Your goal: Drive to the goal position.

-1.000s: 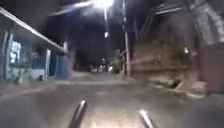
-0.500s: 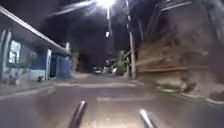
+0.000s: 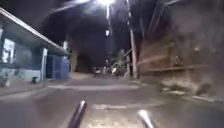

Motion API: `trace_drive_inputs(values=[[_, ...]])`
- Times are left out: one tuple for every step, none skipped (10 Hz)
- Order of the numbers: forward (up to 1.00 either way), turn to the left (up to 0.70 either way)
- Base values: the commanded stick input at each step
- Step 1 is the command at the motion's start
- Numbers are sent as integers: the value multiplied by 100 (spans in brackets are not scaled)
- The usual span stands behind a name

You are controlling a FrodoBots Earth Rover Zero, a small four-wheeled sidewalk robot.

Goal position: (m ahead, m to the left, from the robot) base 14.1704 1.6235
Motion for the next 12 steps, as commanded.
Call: trace_drive_inputs(values=[[100,1],[100,1],[100,1],[100,1],[100,1],[100,1],[100,1],[100,1],[100,1],[100,1],[100,1],[100,1]])
